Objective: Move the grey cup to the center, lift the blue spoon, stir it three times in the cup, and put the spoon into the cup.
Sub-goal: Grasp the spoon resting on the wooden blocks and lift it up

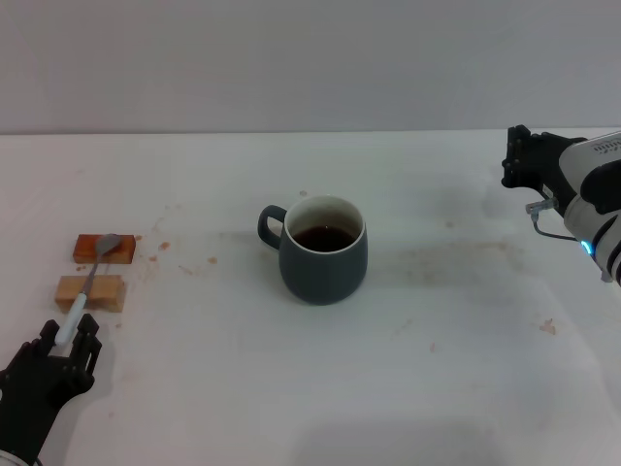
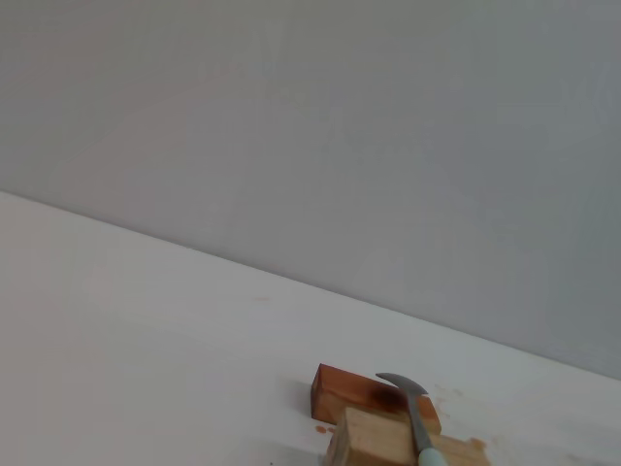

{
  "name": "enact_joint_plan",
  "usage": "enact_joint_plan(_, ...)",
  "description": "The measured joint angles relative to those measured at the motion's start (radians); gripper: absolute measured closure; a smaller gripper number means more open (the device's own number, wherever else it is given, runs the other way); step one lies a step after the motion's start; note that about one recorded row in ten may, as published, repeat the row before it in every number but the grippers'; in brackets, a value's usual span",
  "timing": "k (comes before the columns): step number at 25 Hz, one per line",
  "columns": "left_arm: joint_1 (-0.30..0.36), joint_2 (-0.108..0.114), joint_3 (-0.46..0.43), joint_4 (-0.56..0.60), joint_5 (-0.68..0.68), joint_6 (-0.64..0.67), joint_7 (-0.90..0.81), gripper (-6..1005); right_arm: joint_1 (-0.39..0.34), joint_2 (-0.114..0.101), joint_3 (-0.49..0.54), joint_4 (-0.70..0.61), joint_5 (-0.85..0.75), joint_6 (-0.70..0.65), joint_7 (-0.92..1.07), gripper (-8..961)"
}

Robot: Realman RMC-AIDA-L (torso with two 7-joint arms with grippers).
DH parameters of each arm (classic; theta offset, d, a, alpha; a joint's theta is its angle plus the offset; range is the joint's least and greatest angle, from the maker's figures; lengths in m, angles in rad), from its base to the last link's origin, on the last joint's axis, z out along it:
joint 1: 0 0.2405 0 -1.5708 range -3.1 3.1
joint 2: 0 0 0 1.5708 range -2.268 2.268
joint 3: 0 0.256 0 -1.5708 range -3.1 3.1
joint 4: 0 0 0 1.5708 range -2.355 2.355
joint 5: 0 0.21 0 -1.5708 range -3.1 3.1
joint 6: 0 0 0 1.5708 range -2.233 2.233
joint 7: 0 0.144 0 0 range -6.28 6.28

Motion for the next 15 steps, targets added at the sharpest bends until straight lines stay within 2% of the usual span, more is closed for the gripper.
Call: enact_joint_plan(15,-0.01,-0.002,-0.001,0.01,-0.011,-0.003,0.0,630,0.004,0.0,0.002,0.0,0.0,0.0,0.0,921)
